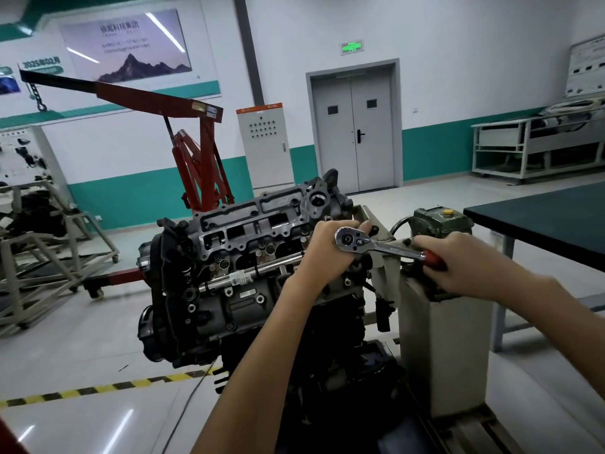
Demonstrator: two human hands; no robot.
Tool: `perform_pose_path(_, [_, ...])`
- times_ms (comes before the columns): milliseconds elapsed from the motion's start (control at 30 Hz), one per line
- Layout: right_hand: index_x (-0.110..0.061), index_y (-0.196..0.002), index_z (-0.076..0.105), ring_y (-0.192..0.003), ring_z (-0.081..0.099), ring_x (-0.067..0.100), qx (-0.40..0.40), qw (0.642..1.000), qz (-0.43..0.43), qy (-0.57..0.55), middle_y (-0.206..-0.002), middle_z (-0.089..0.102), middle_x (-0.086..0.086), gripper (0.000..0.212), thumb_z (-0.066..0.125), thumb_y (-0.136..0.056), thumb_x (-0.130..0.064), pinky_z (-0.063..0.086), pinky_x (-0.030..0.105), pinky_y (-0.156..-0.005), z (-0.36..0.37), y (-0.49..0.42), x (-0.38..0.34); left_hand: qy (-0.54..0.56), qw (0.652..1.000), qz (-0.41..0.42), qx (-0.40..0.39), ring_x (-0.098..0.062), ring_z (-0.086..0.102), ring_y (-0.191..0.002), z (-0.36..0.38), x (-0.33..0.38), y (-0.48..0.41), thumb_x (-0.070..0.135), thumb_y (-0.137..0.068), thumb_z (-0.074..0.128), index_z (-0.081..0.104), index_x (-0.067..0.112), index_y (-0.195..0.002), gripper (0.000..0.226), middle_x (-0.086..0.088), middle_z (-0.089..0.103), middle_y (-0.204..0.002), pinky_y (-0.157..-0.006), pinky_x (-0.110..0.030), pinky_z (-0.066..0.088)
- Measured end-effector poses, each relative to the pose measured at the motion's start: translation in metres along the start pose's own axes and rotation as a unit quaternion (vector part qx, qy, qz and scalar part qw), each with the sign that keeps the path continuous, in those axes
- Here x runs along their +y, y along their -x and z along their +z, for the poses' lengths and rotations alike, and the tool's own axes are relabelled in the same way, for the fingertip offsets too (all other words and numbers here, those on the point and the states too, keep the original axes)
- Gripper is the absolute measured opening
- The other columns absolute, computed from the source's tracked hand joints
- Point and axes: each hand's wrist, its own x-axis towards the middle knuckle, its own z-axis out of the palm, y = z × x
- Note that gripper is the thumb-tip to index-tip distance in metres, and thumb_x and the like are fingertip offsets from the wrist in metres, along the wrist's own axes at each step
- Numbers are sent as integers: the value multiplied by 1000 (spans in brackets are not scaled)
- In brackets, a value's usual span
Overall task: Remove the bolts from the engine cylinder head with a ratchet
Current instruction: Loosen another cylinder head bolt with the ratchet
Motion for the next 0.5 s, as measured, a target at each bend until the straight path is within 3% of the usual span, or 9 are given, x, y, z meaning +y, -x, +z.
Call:
perform_pose_path(67, [-18,-98,55,-57,56,11,7,999,26,-43,-66,57,-5,16,60,-83,-19,43,17,-53,12,7,-8,44,997,-13,56,-14,31,-47,7,1,3,15,-98,54,40,13,-51,49,-3,38,-49,-47,-33,26])
perform_pose_path(133, [-18,-93,54,-60,59,16,6,981,94,-169,-71,60,6,14,62,-82,-13,51,25,-58,36,26,-34,90,988,-14,121,-19,30,-44,17,0,6,13,-99,51,38,3,-51,50,-11,36,-47,-45,-38,25])
perform_pose_path(233, [-20,-76,49,-50,51,4,67,920,163,-350,-58,51,-1,21,63,-79,-4,39,11,-49,73,43,-93,128,974,-32,186,-21,26,-46,31,4,6,19,-99,49,33,-4,-55,52,-12,30,-49,-45,-36,22])
perform_pose_path(333, [-19,-75,50,-38,44,5,62,849,193,-489,-55,48,0,21,58,-81,-1,36,16,-42,96,40,-139,113,973,-36,198,-13,27,-47,34,5,7,18,-100,49,31,-3,-57,51,-7,29,-51,-45,-28,22])
perform_pose_path(367, [-18,-72,49,-37,43,5,65,843,193,-498,-54,47,0,22,57,-80,1,35,16,-41,97,39,-141,102,977,-35,186,-12,27,-48,32,3,6,17,-100,49,31,-4,-57,51,-8,29,-51,-46,-27,23])
perform_pose_path(500, [-14,-70,52,-44,45,5,41,927,136,-348,-53,47,-3,20,60,-77,4,37,13,-45,71,41,-87,65,995,-28,69,-15,30,-49,15,1,4,17,-98,53,37,-3,-56,50,-8,35,-51,-48,-30,26])
